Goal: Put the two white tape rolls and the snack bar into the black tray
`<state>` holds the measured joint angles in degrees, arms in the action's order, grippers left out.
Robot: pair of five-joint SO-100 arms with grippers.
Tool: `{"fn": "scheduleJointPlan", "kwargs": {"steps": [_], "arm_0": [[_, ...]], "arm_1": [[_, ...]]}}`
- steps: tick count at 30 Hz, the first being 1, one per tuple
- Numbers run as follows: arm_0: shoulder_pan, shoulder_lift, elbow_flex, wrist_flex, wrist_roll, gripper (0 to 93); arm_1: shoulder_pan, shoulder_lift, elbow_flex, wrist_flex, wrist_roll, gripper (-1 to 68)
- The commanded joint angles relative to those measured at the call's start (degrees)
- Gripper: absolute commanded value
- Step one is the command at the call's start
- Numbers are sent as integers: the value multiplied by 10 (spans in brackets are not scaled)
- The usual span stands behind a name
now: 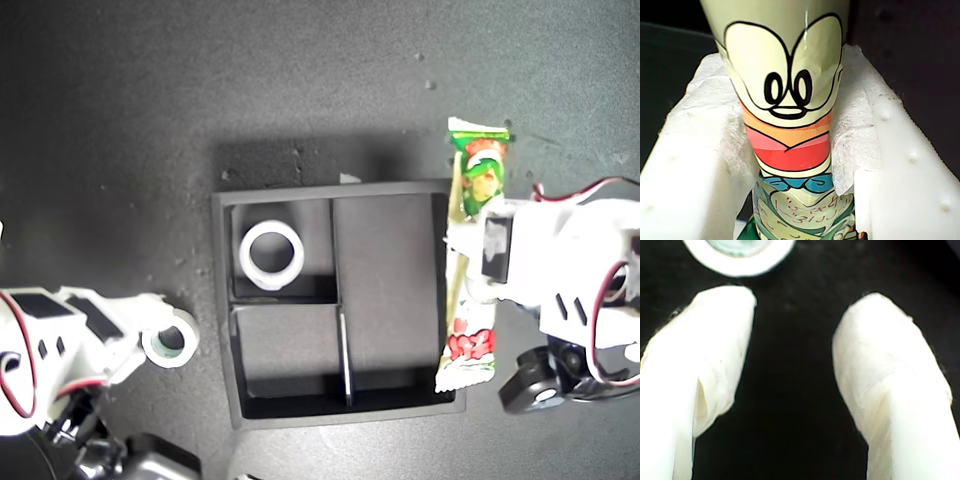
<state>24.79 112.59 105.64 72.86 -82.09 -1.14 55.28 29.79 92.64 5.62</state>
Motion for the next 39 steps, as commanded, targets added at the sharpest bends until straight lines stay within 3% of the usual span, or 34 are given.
{"fn": "scheduleJointPlan", "kwargs": {"steps": [1, 17, 27, 34, 39], "arm_0": [[32, 9, 28, -49, -23, 121], [88, -41, 136, -229, -68, 121], [84, -22, 243, -323, -91, 130], [70, -31, 232, -327, -66, 133], [59, -41, 159, -270, -30, 133]], "arm_1": [[-8, 5, 0, -44, -9, -1], [-25, -62, -6, -167, -69, -1], [-23, -74, 11, -172, -69, 1], [-24, -80, 19, -173, -69, 1], [-24, -80, 27, -173, -69, 0]]}}
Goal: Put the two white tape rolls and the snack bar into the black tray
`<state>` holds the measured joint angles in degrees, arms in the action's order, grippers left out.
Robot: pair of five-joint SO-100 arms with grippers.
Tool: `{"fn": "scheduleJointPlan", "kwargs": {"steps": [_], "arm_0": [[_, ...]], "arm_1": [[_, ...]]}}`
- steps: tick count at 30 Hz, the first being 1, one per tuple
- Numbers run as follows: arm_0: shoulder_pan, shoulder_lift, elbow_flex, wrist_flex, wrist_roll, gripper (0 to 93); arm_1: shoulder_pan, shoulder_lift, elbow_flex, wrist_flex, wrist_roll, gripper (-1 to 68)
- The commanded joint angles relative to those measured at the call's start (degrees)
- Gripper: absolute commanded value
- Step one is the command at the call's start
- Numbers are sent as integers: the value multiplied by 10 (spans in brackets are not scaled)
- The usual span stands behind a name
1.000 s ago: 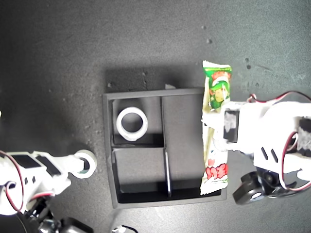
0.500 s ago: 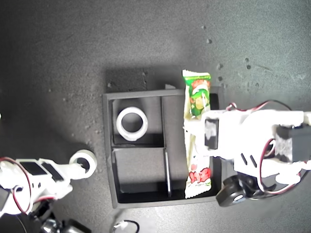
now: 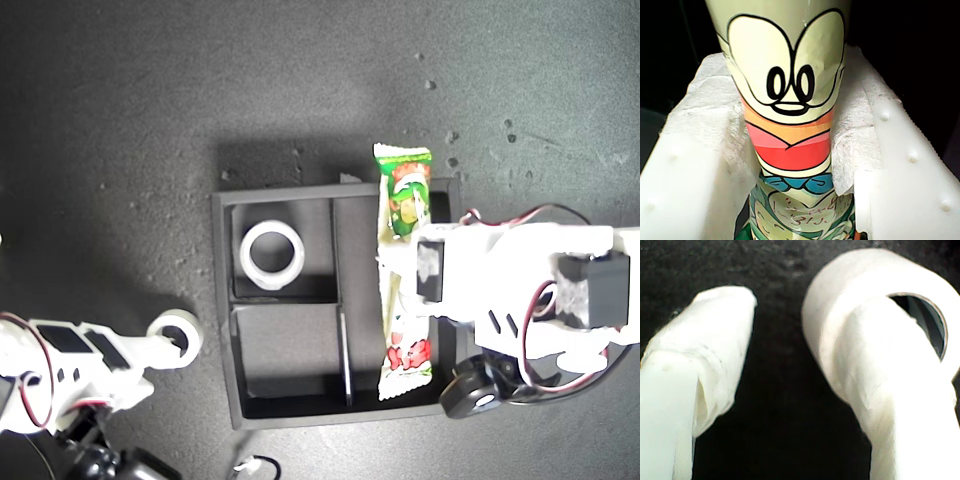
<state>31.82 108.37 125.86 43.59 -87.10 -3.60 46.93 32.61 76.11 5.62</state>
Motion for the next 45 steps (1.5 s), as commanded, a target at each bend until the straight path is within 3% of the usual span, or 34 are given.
{"fn": "scheduleJointPlan", "kwargs": {"steps": [1, 9, 23, 25, 30, 33, 37, 45], "arm_0": [[-13, -1, -56, 36, 24, 133], [-23, -4, -101, 76, 40, 132], [-30, -65, -97, 47, 35, 139], [-29, -76, -95, 40, 32, 139], [-27, -115, -78, 5, 6, 122], [-30, -137, -70, -17, -5, 75], [-35, -112, -72, -4, -1, 36], [-64, -10, -172, 163, 61, 3]], "arm_1": [[1, 4, 1, -8, -69, 0], [-1, 3, 16, -6, -69, 0], [-3, 3, 6, -3, -69, 12], [-3, 2, 6, -3, -69, 36], [-8, -1, 11, -2, -73, 178], [-10, -1, 12, 7, -73, 207], [-5, -1, -33, 62, -69, 193], [29, -1, -209, 245, -27, 183]]}}
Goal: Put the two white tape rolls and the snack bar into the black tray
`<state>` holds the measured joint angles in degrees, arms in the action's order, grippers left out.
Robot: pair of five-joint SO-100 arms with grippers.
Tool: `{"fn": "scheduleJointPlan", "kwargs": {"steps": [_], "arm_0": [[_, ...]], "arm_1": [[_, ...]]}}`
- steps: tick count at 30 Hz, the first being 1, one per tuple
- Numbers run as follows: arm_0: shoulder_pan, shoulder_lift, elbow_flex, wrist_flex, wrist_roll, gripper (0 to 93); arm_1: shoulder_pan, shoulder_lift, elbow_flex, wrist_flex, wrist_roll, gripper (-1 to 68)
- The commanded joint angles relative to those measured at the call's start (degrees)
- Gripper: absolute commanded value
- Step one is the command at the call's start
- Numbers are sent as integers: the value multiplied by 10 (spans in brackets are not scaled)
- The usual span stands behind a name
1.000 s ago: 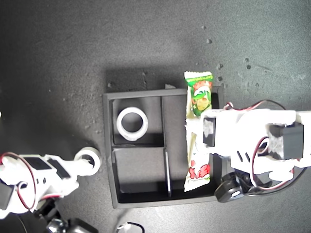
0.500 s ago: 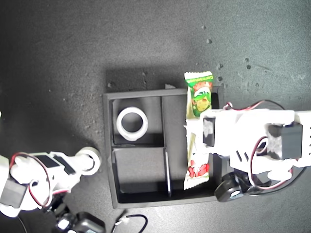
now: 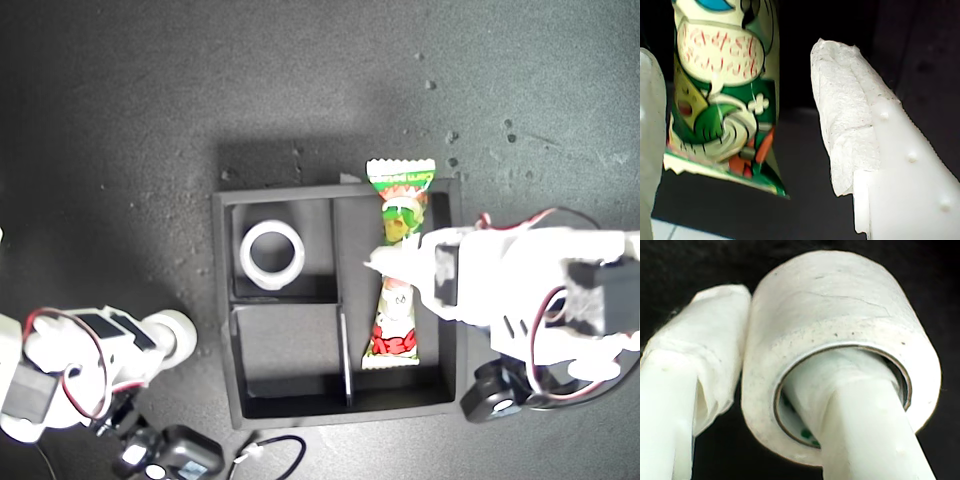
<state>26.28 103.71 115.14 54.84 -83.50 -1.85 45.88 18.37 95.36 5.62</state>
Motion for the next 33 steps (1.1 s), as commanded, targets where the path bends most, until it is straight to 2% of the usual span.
{"fn": "scheduleJointPlan", "kwargs": {"steps": [1, 8, 12, 19, 25, 29, 33], "arm_0": [[-13, 36, -88, 69, 34, 3], [-25, -57, -275, 142, 91, 4], [-27, -147, -387, 158, 116, 6], [-38, -275, -493, 180, 128, 12], [-49, -352, -550, 186, 137, 30], [-56, -397, -595, 204, 143, 86], [-51, -460, -699, 266, 144, 125]], "arm_1": [[11, 10, -93, 72, -20, 183], [19, 21, -169, 79, 56, 132], [56, 21, -180, 79, 183, 1], [72, 30, -191, 80, 311, -2], [63, 138, -87, 80, 423, -4], [54, 163, -83, 80, 474, -4], [48, 189, -62, 79, 548, -4]]}}
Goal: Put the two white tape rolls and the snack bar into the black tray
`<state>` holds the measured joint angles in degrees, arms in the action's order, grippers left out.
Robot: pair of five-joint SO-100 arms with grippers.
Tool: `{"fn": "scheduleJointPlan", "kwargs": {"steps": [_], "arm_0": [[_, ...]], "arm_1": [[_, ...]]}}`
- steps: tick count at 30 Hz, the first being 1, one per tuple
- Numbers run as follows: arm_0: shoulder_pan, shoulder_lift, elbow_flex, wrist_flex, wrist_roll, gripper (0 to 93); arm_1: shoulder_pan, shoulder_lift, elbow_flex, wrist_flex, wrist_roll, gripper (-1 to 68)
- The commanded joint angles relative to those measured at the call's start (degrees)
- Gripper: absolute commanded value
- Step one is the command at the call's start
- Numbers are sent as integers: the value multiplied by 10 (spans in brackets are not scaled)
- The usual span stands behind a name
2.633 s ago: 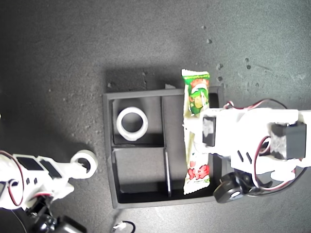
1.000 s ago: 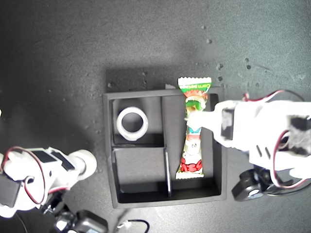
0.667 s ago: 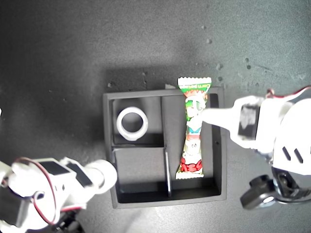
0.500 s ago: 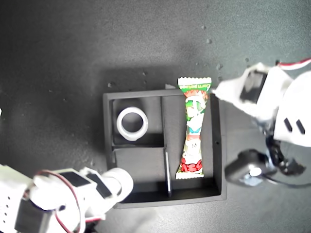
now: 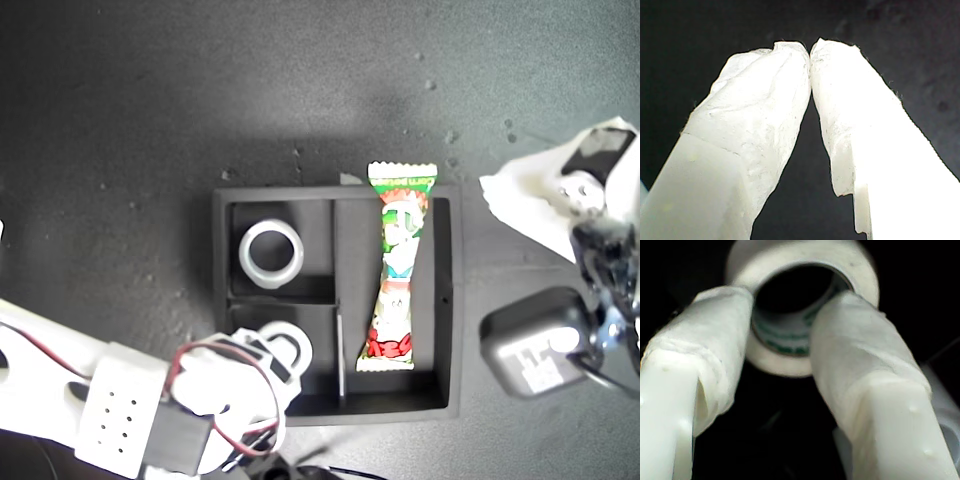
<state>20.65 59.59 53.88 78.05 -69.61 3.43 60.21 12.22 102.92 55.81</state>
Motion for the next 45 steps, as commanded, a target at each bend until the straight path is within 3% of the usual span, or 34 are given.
{"fn": "scheduleJointPlan", "kwargs": {"steps": [1, 4, 6, 7, 19, 30, 39, 45], "arm_0": [[6, -39, -126, 59, 6, 128], [8, -132, -328, 171, 5, 134], [8, -253, -593, 273, 11, 132], [7, -254, -618, 274, 27, 134], [-44, 44, -285, 272, 23, 50], [-103, 301, 22, 261, -4, 2], [-144, 555, 367, 139, -38, 2], [-150, 788, 700, -40, -71, 1]], "arm_1": [[-6, 48, -3, 4, 60, -4], [-8, 59, 10, 4, 99, -4], [-7, 79, 47, 4, 128, -4], [-7, 96, 74, 4, 143, -4], [0, 396, 438, -8, 229, -5], [11, 737, 928, -185, 236, -5], [3, 870, 1153, -289, 225, -5], [14, 954, 1317, -361, 200, -6]]}}
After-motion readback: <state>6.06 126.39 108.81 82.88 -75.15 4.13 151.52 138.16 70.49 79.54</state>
